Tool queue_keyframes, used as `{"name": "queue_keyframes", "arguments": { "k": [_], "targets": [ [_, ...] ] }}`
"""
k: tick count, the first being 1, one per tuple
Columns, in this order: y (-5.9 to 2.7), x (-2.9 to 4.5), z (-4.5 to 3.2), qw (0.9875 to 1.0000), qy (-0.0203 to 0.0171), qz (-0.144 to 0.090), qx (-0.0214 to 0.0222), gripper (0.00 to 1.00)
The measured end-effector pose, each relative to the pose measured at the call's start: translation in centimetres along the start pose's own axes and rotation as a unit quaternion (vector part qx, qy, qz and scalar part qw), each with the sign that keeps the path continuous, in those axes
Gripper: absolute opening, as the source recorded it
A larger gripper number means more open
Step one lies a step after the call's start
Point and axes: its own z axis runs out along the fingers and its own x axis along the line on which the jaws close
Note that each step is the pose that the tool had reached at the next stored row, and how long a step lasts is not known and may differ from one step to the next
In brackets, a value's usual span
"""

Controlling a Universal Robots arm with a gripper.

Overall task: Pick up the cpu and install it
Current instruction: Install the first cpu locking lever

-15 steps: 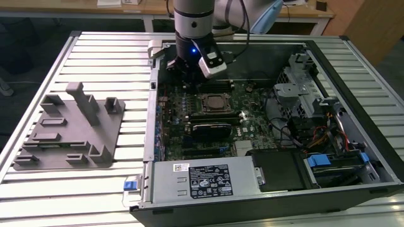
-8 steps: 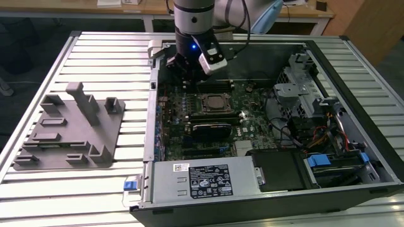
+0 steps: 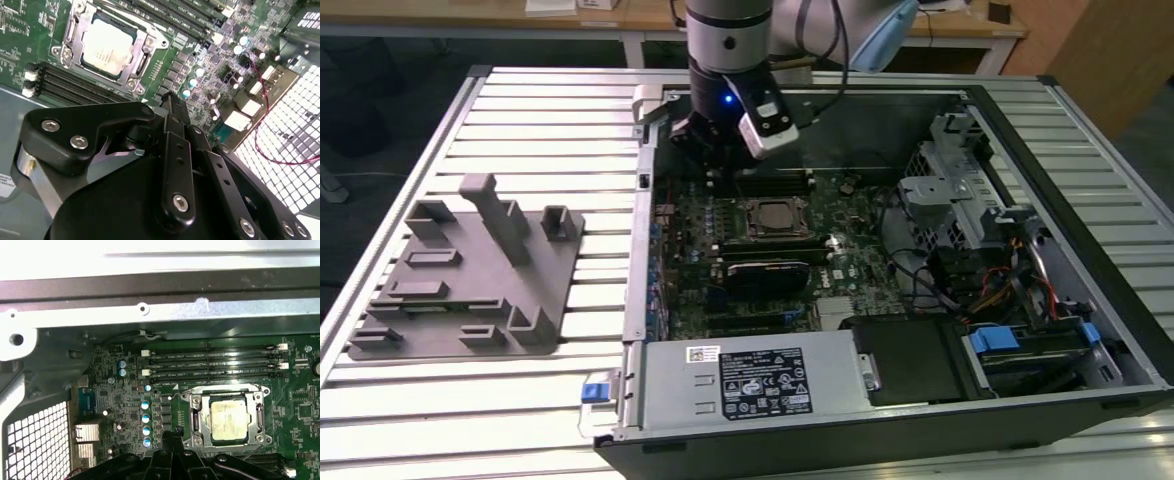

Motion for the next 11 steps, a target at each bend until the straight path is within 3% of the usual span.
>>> {"name": "queue_keyframes", "arguments": {
  "k": [6,11],
  "targets": [
    [-0.02,0.30,0.02,0.9999,0.0005,0.000,-0.0119,0.11],
    [-0.02,0.30,0.02,0.9999,0.0005,0.000,-0.0126,0.11]
  ]
}}
